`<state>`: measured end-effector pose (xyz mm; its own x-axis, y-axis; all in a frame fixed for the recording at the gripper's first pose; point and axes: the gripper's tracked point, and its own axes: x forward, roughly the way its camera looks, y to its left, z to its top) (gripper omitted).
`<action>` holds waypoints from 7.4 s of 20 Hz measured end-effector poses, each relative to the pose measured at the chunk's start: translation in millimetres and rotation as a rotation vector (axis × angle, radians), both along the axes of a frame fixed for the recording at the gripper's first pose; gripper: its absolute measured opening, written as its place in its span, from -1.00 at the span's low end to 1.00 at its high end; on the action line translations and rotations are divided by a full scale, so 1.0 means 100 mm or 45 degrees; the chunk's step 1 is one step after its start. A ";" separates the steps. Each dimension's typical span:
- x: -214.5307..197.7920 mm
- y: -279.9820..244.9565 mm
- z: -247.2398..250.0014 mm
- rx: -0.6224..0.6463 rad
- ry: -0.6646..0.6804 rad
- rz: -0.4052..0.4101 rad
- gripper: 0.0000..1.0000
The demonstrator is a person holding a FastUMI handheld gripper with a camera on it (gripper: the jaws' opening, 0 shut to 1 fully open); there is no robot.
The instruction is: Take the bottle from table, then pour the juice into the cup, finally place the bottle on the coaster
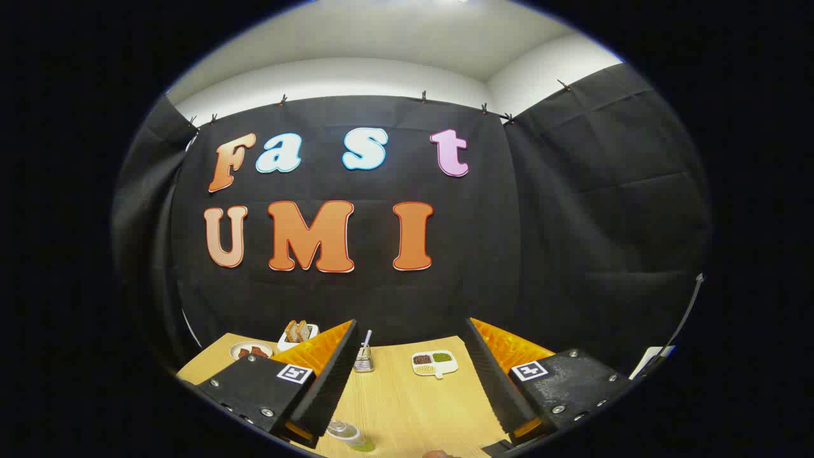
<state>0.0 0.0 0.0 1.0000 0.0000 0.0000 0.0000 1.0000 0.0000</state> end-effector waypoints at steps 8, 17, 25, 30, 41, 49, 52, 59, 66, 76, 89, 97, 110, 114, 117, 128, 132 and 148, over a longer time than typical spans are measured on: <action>0.00 -0.03 -0.07 0.001 0.028 0.014 0.95; -0.06 -0.05 -0.14 -0.017 0.042 0.011 0.95; -0.09 -0.03 -0.29 0.002 0.080 0.031 0.96; -0.12 -0.07 -0.36 0.001 0.097 0.033 0.96; -0.17 0.16 -0.61 -0.005 0.131 0.090 0.96; -0.35 0.68 -1.22 -0.098 0.251 0.242 0.96; -0.41 0.81 -1.50 -0.100 0.310 0.280 0.96; -0.43 0.96 -2.16 -0.135 0.468 0.327 0.96; -0.41 1.05 -2.71 -0.172 0.605 0.363 0.96; -0.25 1.18 -3.37 -0.196 0.749 0.353 0.97; -0.20 1.16 -3.72 -0.172 0.865 0.265 0.18; -0.19 1.39 -3.25 -0.320 0.821 0.241 0.07; -0.44 2.07 -2.98 -0.909 0.653 0.285 0.07; -0.46 2.22 -3.01 -1.165 0.569 0.277 0.07; -0.47 2.33 -3.03 -1.331 0.511 0.293 0.07; -0.49 2.50 -3.09 -1.805 0.343 0.323 0.06; -0.43 2.48 -3.05 -1.930 0.292 0.298 0.06; -0.26 2.42 -2.88 -2.204 0.229 0.310 0.06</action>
